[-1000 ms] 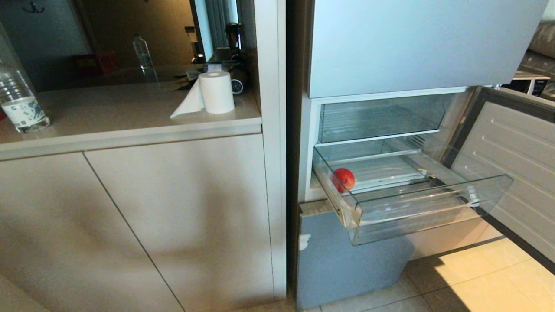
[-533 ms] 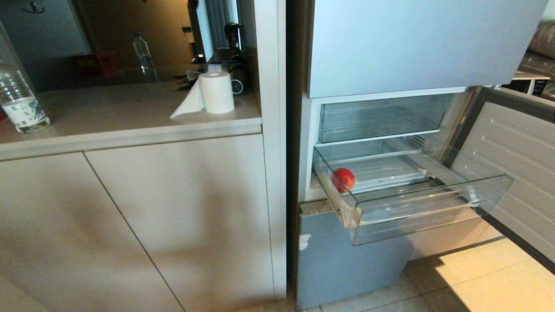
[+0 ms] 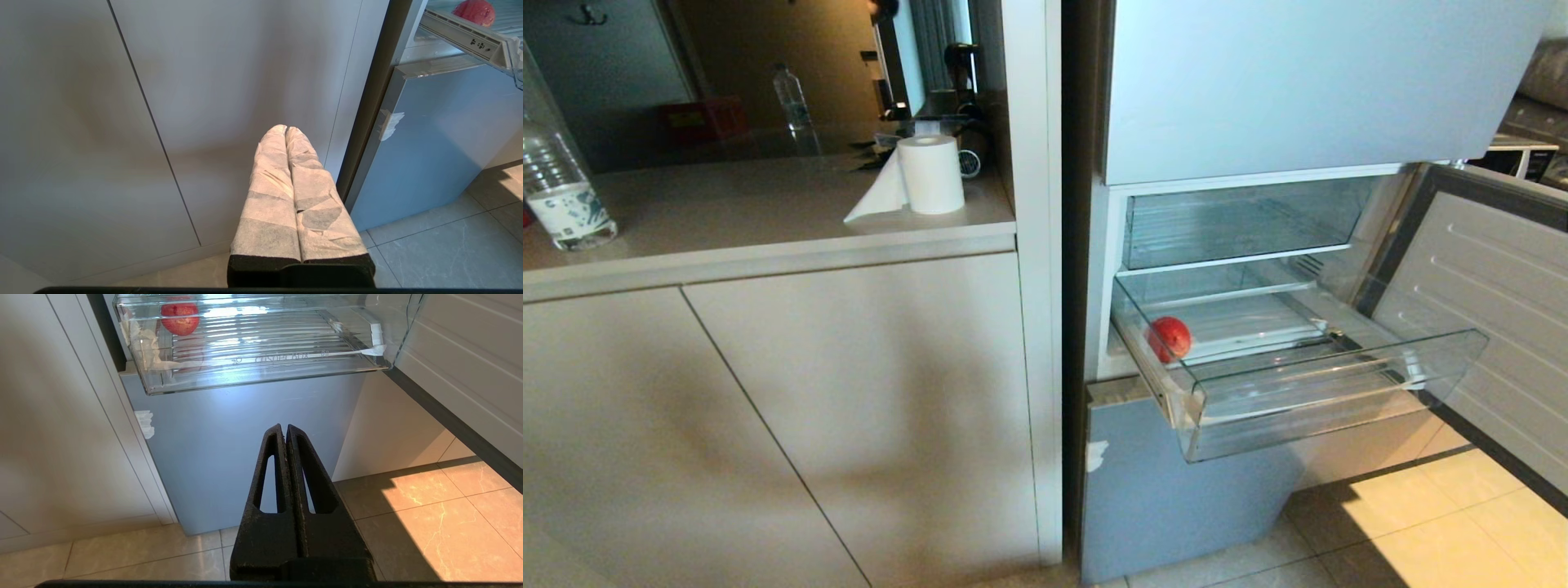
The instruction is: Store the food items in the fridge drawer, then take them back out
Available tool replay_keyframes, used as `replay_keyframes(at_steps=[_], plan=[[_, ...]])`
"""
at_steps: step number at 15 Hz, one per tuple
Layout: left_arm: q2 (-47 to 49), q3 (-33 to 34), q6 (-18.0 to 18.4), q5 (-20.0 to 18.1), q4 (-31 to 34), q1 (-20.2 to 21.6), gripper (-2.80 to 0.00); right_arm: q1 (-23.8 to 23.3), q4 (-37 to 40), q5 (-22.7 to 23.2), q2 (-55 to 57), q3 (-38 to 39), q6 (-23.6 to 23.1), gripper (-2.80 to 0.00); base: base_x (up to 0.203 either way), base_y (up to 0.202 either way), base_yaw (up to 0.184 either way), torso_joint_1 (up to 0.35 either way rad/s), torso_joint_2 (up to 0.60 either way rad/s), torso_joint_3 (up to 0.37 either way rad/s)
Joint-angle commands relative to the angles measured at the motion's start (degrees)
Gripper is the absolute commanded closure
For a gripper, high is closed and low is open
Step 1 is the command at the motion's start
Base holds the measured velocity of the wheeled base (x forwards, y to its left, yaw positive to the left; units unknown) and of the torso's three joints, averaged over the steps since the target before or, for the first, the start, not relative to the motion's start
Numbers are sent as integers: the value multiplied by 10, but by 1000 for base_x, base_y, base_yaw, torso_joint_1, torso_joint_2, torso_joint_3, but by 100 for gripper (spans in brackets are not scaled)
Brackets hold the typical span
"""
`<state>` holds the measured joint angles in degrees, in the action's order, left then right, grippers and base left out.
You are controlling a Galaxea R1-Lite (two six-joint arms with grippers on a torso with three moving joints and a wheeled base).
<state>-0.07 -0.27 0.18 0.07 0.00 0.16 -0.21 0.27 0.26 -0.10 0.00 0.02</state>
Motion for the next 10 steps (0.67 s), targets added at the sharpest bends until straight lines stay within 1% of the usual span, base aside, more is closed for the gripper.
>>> replay_keyframes(at_steps=[1,2,4,5,7,8,10], plan=[[0,0,0,0,0,0,0,-1,-1,0,1,0,0,0,0,0,0,0,0,0],[0,0,0,0,0,0,0,0,-1,-1,1,0,2,0,0,0,0,0,0,0],[1,0,2,0,1,0,0,0,-1,-19,1,0,15,0,0,0,0,0,0,0],[0,-1,2,0,4,0,0,0,-2,-20,1,0,25,0,0,0,0,0,0,0],[1,-2,3,0,5,0,0,-1,-2,-20,1,0,25,0,0,0,0,0,0,0],[0,-2,3,1,5,0,0,0,-2,-20,1,0,25,0,129,0,0,-7,-7,5],[0,-2,3,1,5,0,0,0,-2,-20,1,0,24,0,191,0,2,13,5,2]])
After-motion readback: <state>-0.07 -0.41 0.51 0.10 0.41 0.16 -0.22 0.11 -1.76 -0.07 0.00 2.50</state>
